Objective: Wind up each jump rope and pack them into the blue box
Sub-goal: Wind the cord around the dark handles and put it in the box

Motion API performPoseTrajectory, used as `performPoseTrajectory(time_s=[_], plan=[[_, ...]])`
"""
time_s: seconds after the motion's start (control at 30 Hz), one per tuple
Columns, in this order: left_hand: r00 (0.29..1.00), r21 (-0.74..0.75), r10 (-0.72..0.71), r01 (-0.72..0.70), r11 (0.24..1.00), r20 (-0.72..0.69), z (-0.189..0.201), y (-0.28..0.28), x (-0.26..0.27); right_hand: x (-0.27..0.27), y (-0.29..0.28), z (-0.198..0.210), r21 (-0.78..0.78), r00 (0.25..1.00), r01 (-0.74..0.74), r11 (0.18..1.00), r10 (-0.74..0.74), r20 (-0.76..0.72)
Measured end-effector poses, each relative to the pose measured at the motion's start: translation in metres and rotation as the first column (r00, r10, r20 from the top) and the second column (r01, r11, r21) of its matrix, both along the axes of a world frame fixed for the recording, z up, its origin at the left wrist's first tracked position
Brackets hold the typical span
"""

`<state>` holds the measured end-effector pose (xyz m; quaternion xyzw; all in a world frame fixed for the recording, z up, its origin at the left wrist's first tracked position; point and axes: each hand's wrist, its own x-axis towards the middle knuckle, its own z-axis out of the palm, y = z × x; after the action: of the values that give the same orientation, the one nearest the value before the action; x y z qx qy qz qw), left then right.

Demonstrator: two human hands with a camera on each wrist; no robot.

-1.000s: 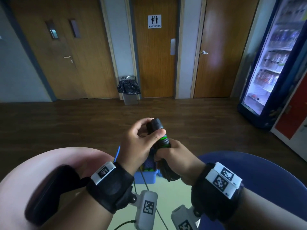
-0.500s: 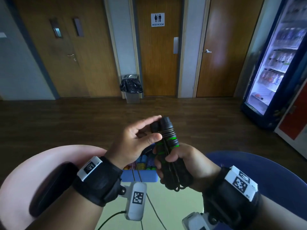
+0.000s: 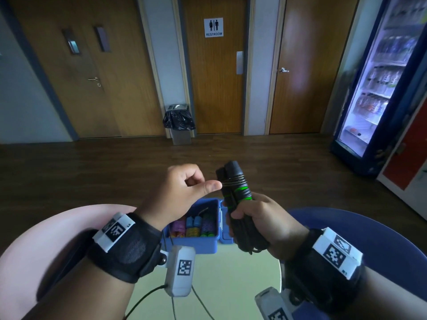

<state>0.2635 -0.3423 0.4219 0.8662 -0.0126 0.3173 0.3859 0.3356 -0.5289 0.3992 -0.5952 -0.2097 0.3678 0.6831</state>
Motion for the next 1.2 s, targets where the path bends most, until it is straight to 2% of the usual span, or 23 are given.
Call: performPoseTrajectory(time_s=[0.2, 0.3, 0.43, 0.5, 0.6, 0.63, 0.7, 0.73, 0.8, 0.9, 0.93, 1.0, 1.03, 1.1, 1.13, 1.2], plan=[[0.997, -0.241, -0.065, 0.054, 0.969, -0.038, -0.016, -0.007, 0.006, -0.005, 0.000, 0.000, 0.137, 0.990, -0.078, 0.988, 0.093, -0.109], [0.994, -0.307, -0.106, 0.098, 0.947, -0.010, -0.019, -0.010, 0.006, -0.006, -0.004, 0.001, 0.203, 0.968, -0.148, 0.968, 0.183, -0.170], [0.984, -0.426, -0.176, 0.171, 0.889, 0.029, -0.011, -0.015, 0.006, -0.008, -0.009, 0.008, 0.349, 0.884, -0.288, 0.892, 0.388, -0.261], [0.962, -0.552, -0.266, 0.257, 0.793, 0.065, -0.005, -0.023, 0.006, -0.009, -0.008, 0.011, 0.435, 0.836, -0.328, 0.838, 0.472, -0.280], [0.903, -0.604, -0.419, 0.386, 0.697, 0.093, 0.001, -0.039, 0.009, -0.014, -0.005, 0.017, 0.526, 0.784, -0.373, 0.764, 0.563, -0.261], [0.856, -0.626, -0.505, 0.454, 0.634, 0.110, 0.003, -0.044, 0.008, -0.016, -0.003, 0.018, 0.551, 0.764, -0.390, 0.737, 0.593, -0.253], [0.740, -0.722, -0.650, 0.543, 0.429, 0.170, 0.005, -0.052, 0.008, -0.016, -0.002, 0.017, 0.588, 0.736, -0.417, 0.693, 0.637, -0.228], [0.722, -0.749, -0.667, 0.542, 0.381, 0.183, 0.005, -0.055, 0.009, -0.013, -0.003, 0.015, 0.589, 0.735, -0.426, 0.686, 0.642, -0.216], [0.789, -0.753, -0.589, 0.493, 0.437, 0.175, 0.003, -0.057, 0.012, -0.006, -0.003, 0.013, 0.531, 0.769, -0.440, 0.724, 0.609, -0.193], [0.883, -0.781, -0.430, 0.401, 0.478, 0.190, 0.001, -0.054, 0.019, 0.005, -0.005, 0.012, 0.314, 0.859, -0.414, 0.854, 0.481, -0.176], [0.923, -0.784, -0.347, 0.338, 0.520, 0.168, -0.001, -0.050, 0.023, 0.007, -0.006, 0.012, 0.244, 0.895, -0.378, 0.893, 0.420, -0.152], [0.979, -0.732, -0.178, 0.192, 0.653, 0.097, -0.007, -0.042, 0.031, 0.010, -0.006, 0.013, 0.087, 0.960, -0.272, 0.958, 0.276, -0.045], [0.992, -0.690, -0.109, 0.121, 0.714, 0.061, -0.011, -0.039, 0.034, 0.010, -0.004, 0.014, -0.005, 0.971, -0.234, 0.972, 0.234, 0.056], [1.000, -0.602, -0.002, -0.002, 0.798, -0.006, -0.019, -0.038, 0.040, 0.007, 0.004, 0.013, -0.166, 0.932, -0.187, 0.968, 0.229, 0.282], [0.999, -0.578, 0.025, -0.041, 0.815, -0.036, -0.021, -0.038, 0.042, 0.007, 0.009, 0.010, -0.222, 0.906, -0.151, 0.963, 0.225, 0.358], [0.996, -0.575, 0.048, -0.083, 0.814, -0.076, -0.024, -0.039, 0.045, 0.008, 0.017, 0.002, -0.270, 0.901, -0.060, 0.961, 0.169, 0.400]])
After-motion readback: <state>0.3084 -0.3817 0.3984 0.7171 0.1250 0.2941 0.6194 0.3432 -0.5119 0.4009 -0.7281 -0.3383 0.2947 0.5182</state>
